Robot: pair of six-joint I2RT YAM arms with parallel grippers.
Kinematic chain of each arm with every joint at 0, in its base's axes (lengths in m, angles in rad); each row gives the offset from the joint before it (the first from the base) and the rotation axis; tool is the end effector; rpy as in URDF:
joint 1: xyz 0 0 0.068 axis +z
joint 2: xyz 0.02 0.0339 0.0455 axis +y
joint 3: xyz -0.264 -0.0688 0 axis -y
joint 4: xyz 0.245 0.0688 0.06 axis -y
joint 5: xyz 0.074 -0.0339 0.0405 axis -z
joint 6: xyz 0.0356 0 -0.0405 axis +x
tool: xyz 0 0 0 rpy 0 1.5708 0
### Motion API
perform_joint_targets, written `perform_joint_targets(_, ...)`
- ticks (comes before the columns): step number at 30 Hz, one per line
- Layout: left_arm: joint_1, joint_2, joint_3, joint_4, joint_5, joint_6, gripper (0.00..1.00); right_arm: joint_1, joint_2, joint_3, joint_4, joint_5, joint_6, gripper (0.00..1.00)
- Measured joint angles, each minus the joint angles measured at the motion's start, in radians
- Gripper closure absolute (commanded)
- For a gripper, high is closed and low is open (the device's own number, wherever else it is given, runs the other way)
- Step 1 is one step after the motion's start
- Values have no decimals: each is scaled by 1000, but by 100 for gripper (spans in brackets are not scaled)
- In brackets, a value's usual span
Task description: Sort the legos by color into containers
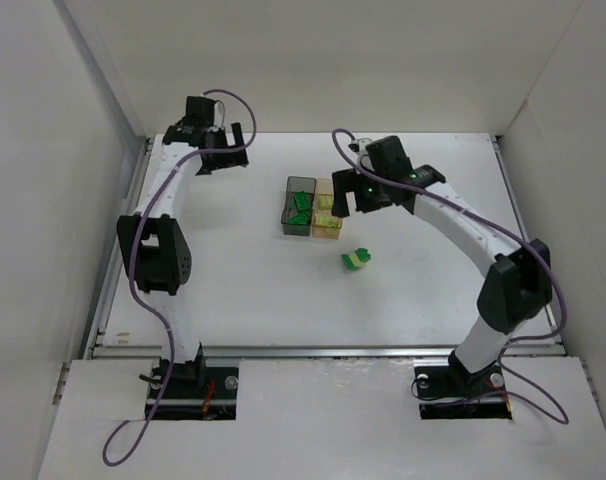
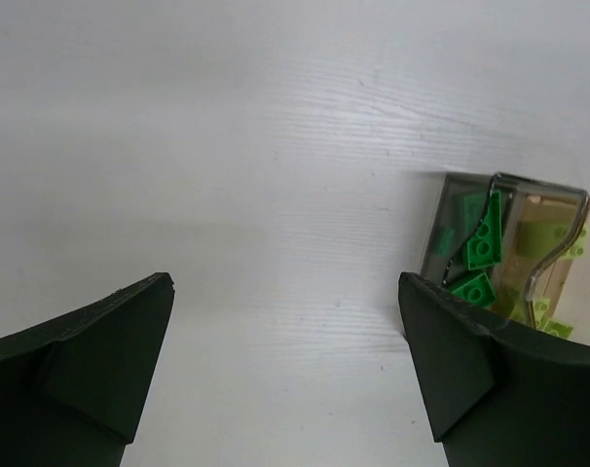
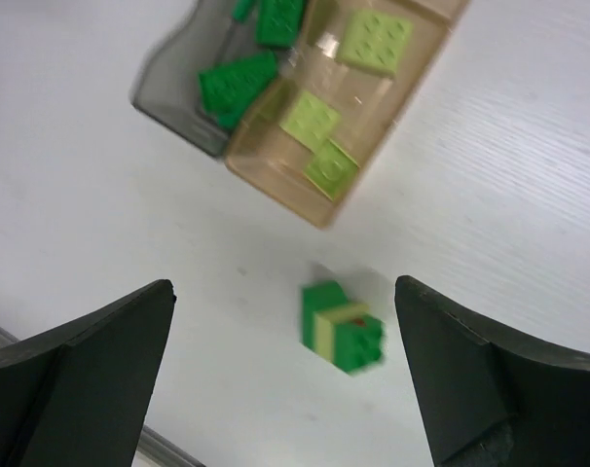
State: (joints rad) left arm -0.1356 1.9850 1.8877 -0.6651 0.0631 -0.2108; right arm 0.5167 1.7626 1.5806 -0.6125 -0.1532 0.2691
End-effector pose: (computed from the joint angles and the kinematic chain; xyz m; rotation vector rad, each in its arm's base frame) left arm 0.4506 -0.0638 0.3154 -0.0565 2.3437 -0.2457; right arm 0.3439 0.2017 0.3094 -0.3748 2.3960 0.5513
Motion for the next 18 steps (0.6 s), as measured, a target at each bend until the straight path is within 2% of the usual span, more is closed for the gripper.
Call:
perform_joint_targets(4,75,-36,25,27,-4,59,0,-26,-122,-134,-53,13,-151,0)
perform_joint_targets(6,82,-76,20,67,-99,136,0,-39,-123,-150,-85,34,-137,0)
perform_joint_targets(10,-35,-225,-111,288,-401,350,0,-114,-118,-207,-73,22,-56,0)
perform_joint_targets(12,-101,-277,-154,363,-493,423,0,-153,-119,-245,-68,6,-35,0)
perform_joint_targets(14,-140,-293,-150,401,-521,461,0,-168,-108,-262,-68,-11,-31,0)
perform_joint_targets(18,-140,-286,-127,365,-501,459,0,-196,-52,-309,-3,-126,-37,0)
